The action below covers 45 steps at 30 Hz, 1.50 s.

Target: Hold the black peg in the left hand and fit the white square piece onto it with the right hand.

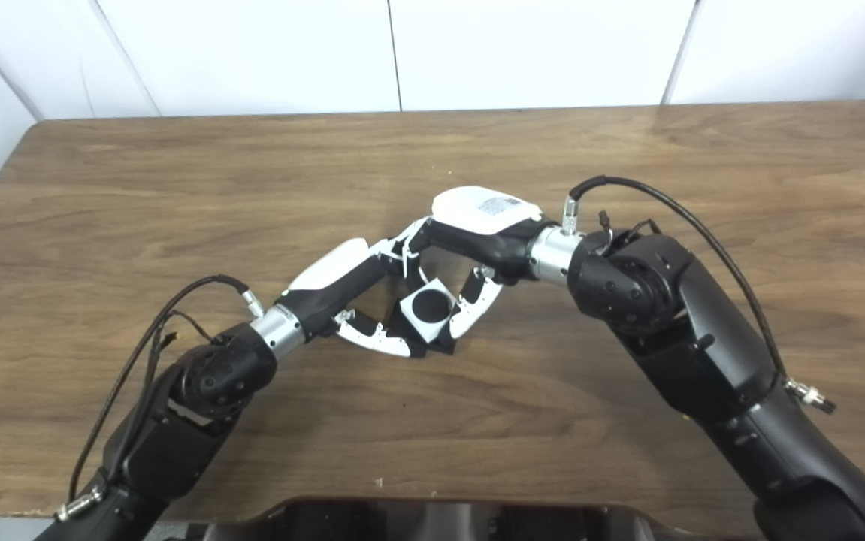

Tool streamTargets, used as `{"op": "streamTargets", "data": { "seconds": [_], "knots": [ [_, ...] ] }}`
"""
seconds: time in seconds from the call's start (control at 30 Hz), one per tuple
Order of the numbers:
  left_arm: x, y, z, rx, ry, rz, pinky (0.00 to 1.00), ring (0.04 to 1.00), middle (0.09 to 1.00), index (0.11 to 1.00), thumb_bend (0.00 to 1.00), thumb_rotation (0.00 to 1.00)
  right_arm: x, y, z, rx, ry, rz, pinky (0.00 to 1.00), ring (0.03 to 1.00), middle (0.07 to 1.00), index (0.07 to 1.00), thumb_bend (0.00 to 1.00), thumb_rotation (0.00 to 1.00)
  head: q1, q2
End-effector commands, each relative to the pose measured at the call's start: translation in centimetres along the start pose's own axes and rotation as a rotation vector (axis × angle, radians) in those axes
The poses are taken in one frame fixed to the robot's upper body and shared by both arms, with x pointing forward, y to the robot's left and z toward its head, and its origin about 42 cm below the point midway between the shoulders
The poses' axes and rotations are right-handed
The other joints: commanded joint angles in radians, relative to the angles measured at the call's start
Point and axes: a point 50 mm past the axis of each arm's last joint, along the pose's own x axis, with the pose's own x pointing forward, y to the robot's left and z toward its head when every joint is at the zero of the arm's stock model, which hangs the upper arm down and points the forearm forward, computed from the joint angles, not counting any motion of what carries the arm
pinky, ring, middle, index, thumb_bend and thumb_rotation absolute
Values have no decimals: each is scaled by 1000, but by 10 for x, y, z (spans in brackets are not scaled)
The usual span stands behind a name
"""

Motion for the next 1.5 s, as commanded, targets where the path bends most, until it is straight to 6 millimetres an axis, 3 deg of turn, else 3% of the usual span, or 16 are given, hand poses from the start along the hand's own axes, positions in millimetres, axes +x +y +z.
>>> {"op": "streamTargets", "data": {
  "seconds": [0.0, 0.63, 0.7, 0.73, 0.87, 1.07, 1.23, 1.37, 1.47],
  "knots": [
    [-3, -3, -8, 42, 39, -38, 1000, 1000, 978, 493, 520, 75, -3, -17, 1, -31, 8, -15, 794, 865, 892, 803, 913, 341, 1, 2],
    [-3, 0, -9, 44, 45, -38, 1000, 1000, 984, 498, 517, 80, -4, -18, -4, -3, 30, -9, 823, 887, 910, 880, 927, 339, -3, 2],
    [-4, 1, -9, 46, 45, -33, 996, 1000, 982, 645, 720, 189, -4, -18, -5, 5, 32, -14, 823, 886, 909, 874, 922, 332, -3, 2],
    [-4, 2, -9, 48, 47, -31, 994, 1000, 981, 687, 753, 219, -4, -18, -6, 7, 32, -19, 818, 883, 906, 869, 918, 330, -7, 0],
    [-8, 7, -10, 39, 55, -12, 993, 1000, 974, 794, 784, 279, -4, -19, -10, 23, 32, -59, 795, 863, 887, 842, 884, 331, -13, -2],
    [-14, 13, -14, -40, 66, 58, 936, 998, 952, 918, 826, 373, -5, -20, -21, 61, 52, -141, 740, 834, 850, 799, 747, 399, -15, -6],
    [-16, 16, -16, -90, 62, 104, 865, 986, 952, 955, 798, 485, -6, -22, -31, 88, 76, -182, 724, 828, 844, 792, 673, 314, -15, -7],
    [-19, 18, -17, -108, 67, 135, 834, 961, 949, 933, 788, 651, -7, -23, -37, 103, 99, -224, 653, 786, 826, 768, 662, 285, -19, -9],
    [-21, 20, -17, -110, 63, 178, 737, 888, 922, 910, 796, 777, -8, -24, -42, 105, 132, -243, 633, 781, 824, 754, 638, 260, -22, -10]
  ]
}}
